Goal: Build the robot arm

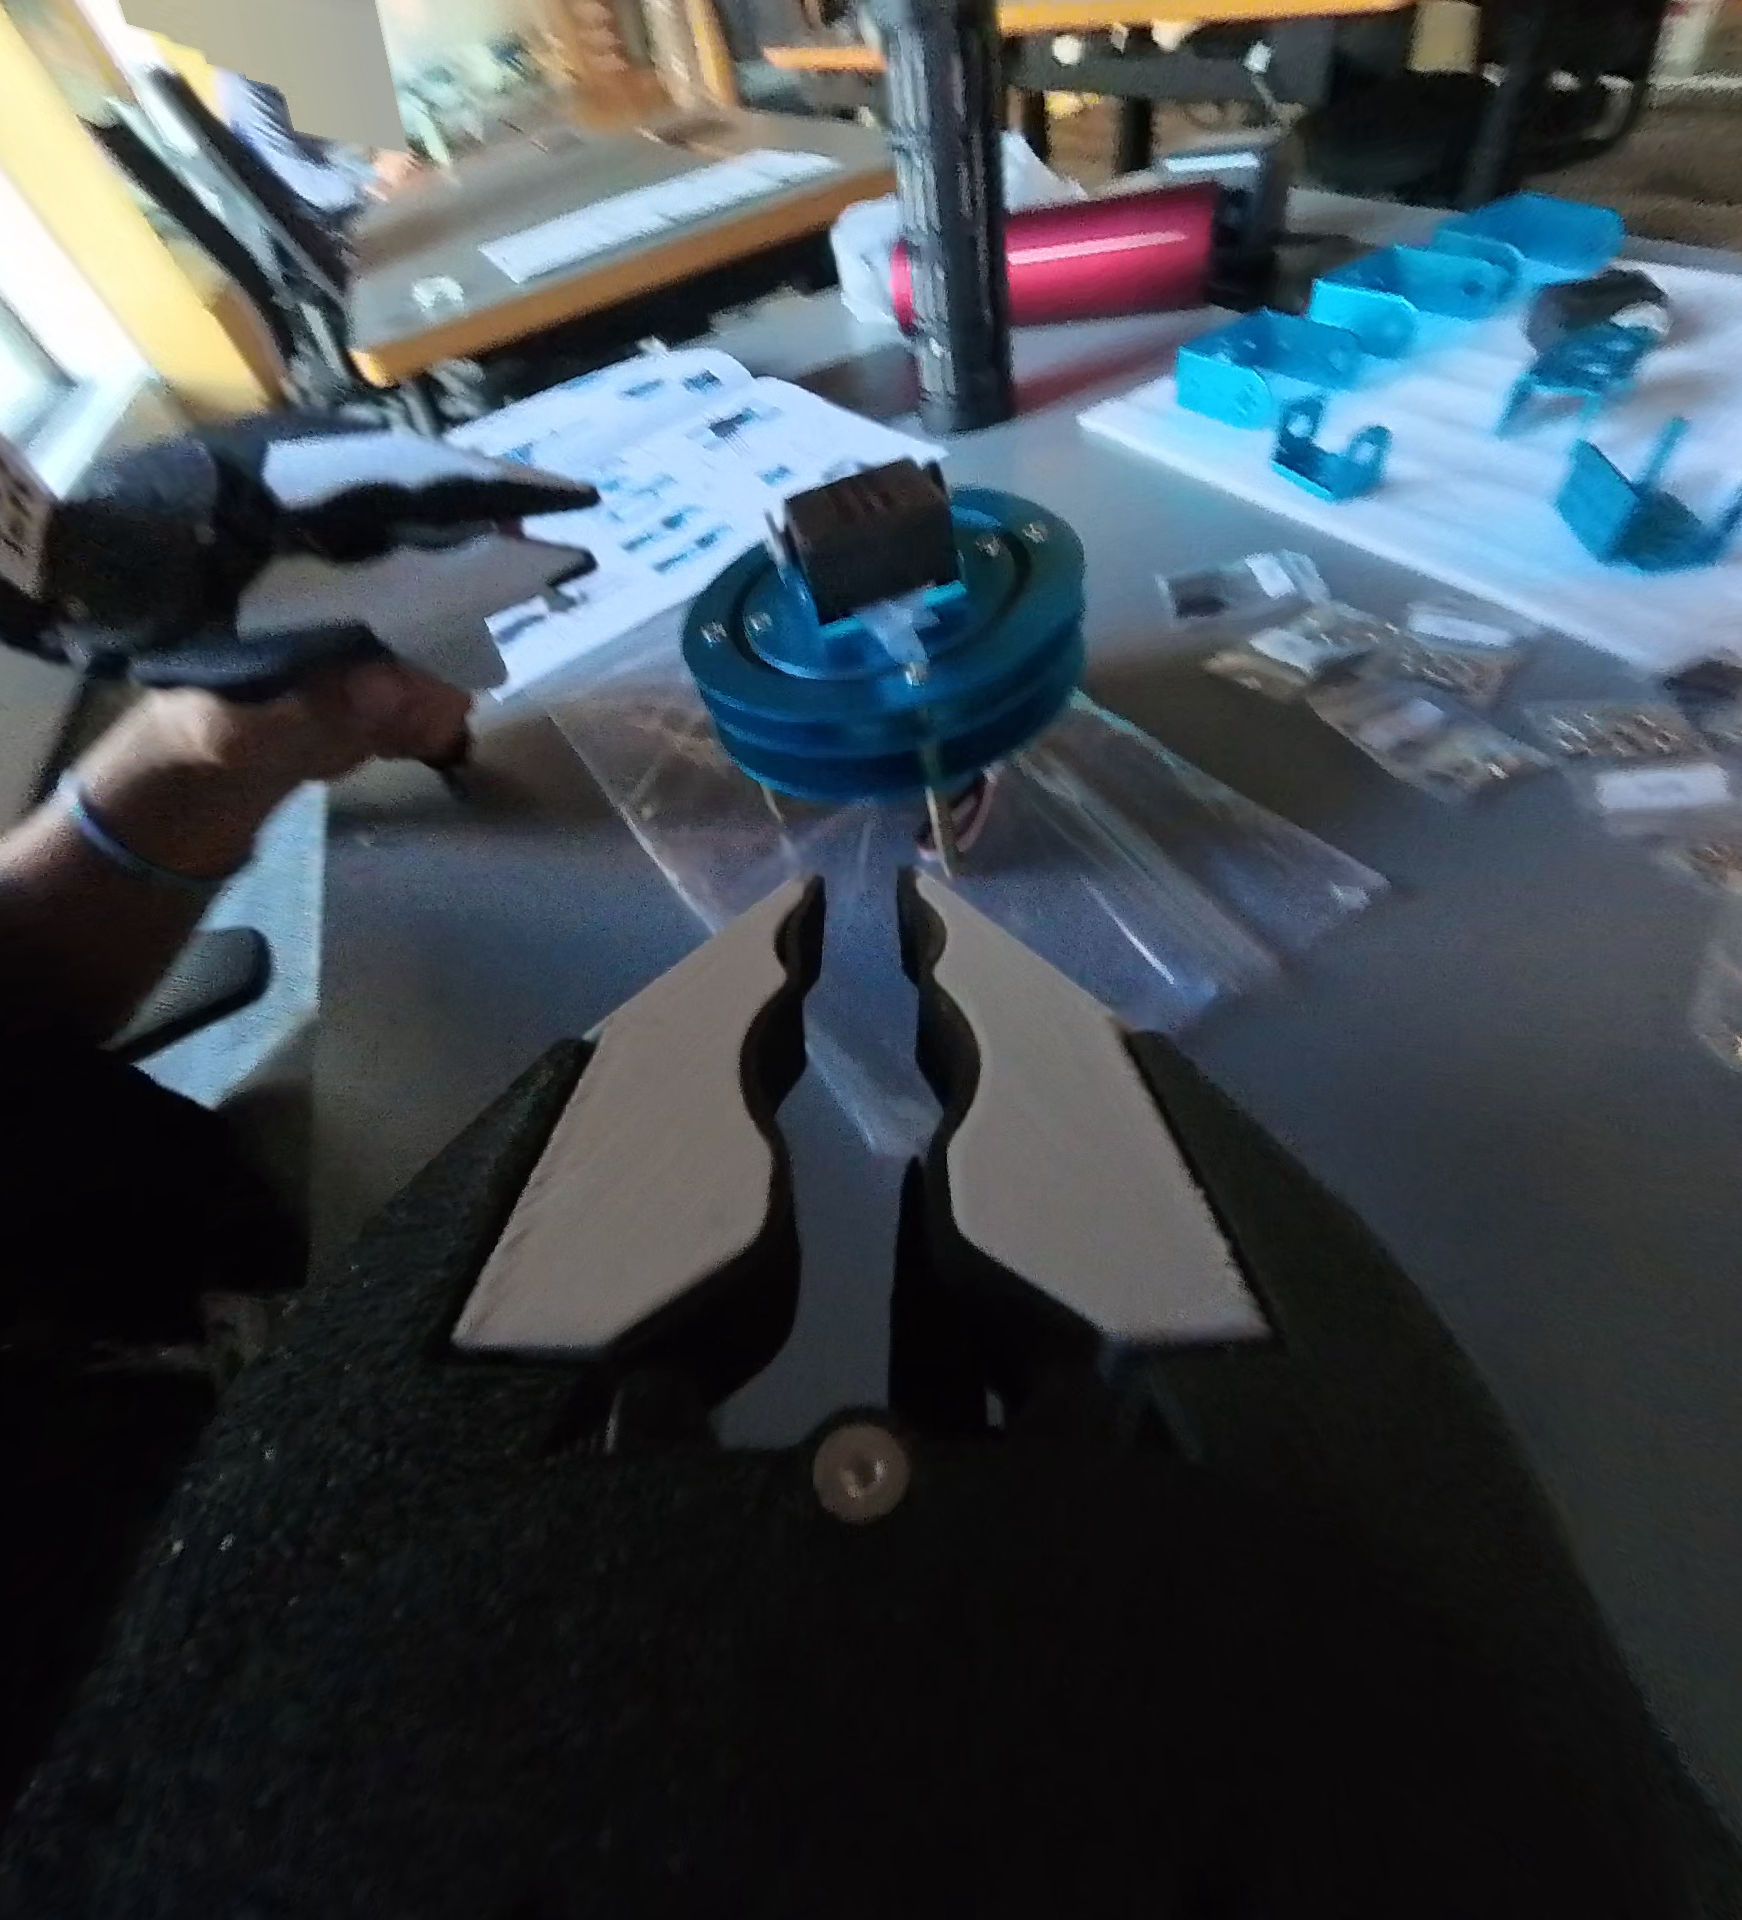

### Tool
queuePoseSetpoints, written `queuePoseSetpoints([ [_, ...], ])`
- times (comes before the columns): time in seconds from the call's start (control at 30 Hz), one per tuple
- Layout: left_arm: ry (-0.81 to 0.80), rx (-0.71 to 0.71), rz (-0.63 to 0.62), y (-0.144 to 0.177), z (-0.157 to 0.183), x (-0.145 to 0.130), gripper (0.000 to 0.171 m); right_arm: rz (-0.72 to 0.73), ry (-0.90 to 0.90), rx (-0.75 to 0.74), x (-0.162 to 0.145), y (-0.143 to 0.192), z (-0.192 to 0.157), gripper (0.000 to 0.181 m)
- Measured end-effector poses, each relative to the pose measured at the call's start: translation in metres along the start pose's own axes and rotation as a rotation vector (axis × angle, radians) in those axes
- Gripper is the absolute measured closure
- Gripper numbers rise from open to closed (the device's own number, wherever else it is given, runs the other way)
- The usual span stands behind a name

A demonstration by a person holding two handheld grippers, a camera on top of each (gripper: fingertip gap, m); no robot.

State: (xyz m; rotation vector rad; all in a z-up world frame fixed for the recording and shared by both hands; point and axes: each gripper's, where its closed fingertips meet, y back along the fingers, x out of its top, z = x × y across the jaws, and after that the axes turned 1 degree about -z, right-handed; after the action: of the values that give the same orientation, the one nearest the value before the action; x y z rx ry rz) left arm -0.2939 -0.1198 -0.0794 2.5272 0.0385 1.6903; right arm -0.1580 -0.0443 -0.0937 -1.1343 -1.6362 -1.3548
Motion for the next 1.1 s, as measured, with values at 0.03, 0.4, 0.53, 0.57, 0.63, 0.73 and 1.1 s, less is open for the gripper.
queuePoseSetpoints([
  [0.03, 0.059, -0.036, -0.063, 0.003, -0.005, -0.012, 0.155, -0.026, 0.001, -0.043, -0.007, 0.007, 0.001, 0.167],
  [0.4, 0.267, -0.025, 0.070, 0.031, -0.078, -0.023, 0.155, 0.005, -0.025, -0.471, -0.049, 0.124, -0.005, 0.154],
  [0.53, 0.295, -0.010, 0.204, 0.040, -0.092, -0.008, 0.155, 0.108, -0.059, -0.436, -0.046, 0.134, -0.023, 0.151],
  [0.57, 0.294, -0.005, 0.214, 0.043, -0.093, -0.007, 0.155, 0.127, -0.061, -0.421, -0.044, 0.135, -0.029, 0.149],
  [0.63, 0.263, 0.027, 0.235, 0.046, -0.094, -0.004, 0.156, 0.146, -0.040, -0.399, -0.041, 0.135, -0.042, 0.149],
  [0.73, 0.167, 0.117, 0.219, 0.045, -0.099, -0.006, 0.158, 0.180, 0.006, -0.347, -0.037, 0.127, -0.071, 0.148],
  [1.1, 0.197, 0.151, 0.244, 0.051, -0.108, -0.004, 0.158, 0.206, 0.153, -0.054, -0.110, 0.049, -0.197, 0.139],
])
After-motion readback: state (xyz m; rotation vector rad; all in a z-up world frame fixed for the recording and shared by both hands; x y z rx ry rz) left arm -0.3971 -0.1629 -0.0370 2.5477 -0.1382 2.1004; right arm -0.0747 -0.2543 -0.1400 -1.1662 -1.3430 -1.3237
